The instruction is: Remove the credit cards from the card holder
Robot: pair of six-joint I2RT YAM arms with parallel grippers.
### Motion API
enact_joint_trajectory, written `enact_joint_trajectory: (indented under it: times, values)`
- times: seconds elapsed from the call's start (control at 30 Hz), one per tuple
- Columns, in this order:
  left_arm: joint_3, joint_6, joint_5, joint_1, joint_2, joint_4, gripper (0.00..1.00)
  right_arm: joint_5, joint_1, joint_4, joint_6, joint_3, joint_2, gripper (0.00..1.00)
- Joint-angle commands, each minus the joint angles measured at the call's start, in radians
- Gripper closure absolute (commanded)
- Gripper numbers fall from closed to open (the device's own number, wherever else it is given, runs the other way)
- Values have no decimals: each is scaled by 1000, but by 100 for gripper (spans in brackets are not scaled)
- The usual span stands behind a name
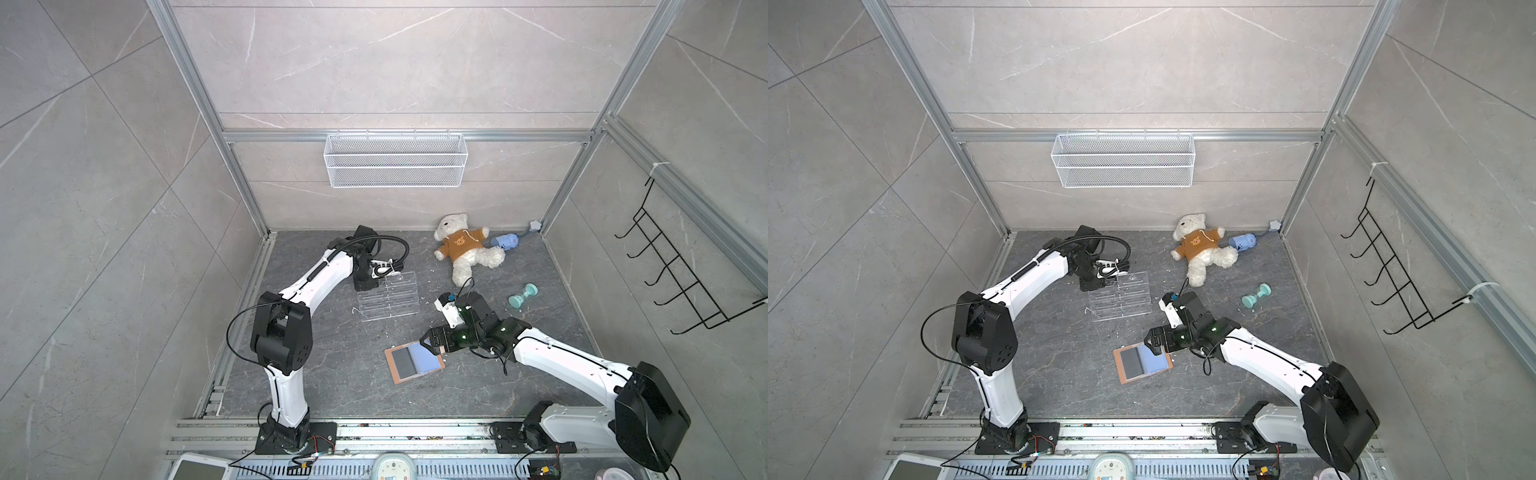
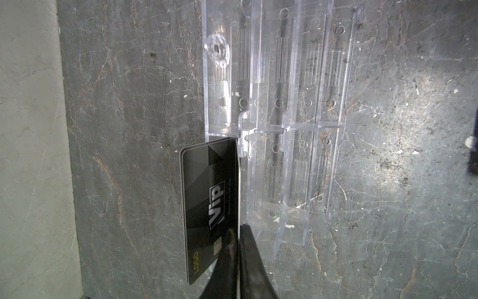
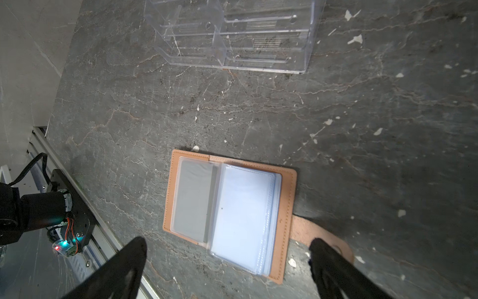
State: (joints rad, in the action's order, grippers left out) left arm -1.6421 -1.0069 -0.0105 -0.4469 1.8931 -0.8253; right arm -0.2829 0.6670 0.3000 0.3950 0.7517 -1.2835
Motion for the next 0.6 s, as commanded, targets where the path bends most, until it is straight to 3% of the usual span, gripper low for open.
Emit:
enact_joint_trajectory:
  times: [0.0,0.57]
  values:
    - [-34,26,-18,4,-2,-3,89,-18,0,16,-13,14,-14,0]
    - [-78,80,52,0,23,-4,80,-36,0,8,-12,15,-23,0]
